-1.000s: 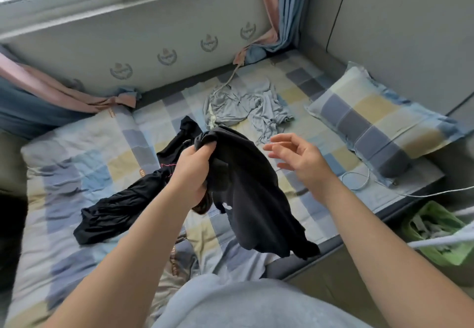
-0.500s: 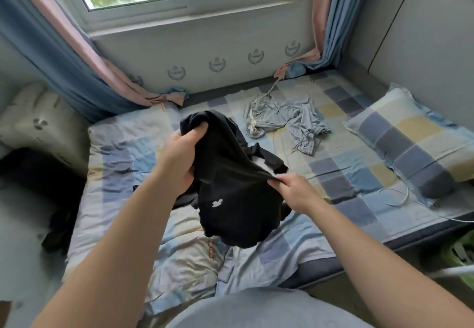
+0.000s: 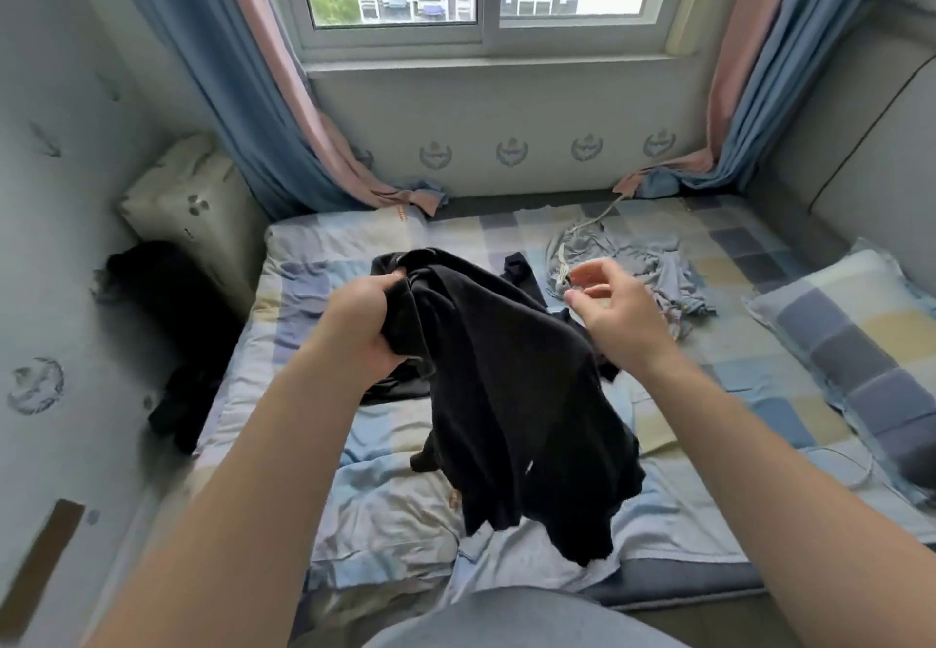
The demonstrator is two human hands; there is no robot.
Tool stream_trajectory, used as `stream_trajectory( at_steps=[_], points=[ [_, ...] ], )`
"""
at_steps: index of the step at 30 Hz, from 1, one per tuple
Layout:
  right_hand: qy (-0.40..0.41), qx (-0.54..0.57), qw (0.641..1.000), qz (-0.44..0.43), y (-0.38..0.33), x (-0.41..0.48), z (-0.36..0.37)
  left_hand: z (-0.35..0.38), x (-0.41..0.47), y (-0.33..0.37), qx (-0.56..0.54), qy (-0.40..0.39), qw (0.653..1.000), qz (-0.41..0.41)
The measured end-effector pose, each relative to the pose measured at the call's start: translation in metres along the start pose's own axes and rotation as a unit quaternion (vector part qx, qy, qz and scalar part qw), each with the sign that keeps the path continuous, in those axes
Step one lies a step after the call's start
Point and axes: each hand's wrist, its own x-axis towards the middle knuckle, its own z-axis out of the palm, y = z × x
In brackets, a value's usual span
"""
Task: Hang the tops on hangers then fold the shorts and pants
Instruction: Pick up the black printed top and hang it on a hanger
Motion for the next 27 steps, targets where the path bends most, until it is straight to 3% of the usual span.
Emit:
stream_trajectory(
  at_steps=[3, 5, 9, 12, 19, 23, 27],
  points=[
    [-0.203, 0.099, 0.974, -0.019, -0.029, -0.025, 0.032, 0.013, -0.013, 0.002, -0.001, -0.015, 1.000, -0.003],
    [-0.261, 0.077, 0.962, -0.028, -0.033, -0.041, 0.060, 0.017, -0.019, 0.001, 0.019, -0.034, 0.999, -0.005],
    [-0.215, 0.020, 0.976, -0.022, -0.017, -0.048, 0.095, 0.019, -0.025, 0.009, 0.010, -0.041, 0.999, -0.003],
    [-0.234, -0.046, 0.971, 0.019, 0.002, -0.042, 0.103, 0.016, -0.023, 0.019, -0.027, -0.056, 0.998, 0.008],
    [-0.195, -0.171, 0.964, 0.058, 0.043, -0.013, 0.085, -0.013, -0.002, 0.036, -0.066, -0.030, 0.997, 0.040],
    [-0.089, -0.107, 0.988, 0.060, 0.034, 0.006, 0.043, -0.037, 0.014, 0.039, -0.033, -0.024, 0.998, 0.042],
    [-0.030, 0.040, 0.998, 0.032, -0.003, 0.016, 0.015, -0.042, 0.028, 0.013, 0.100, 0.070, 0.991, 0.064]
  ],
)
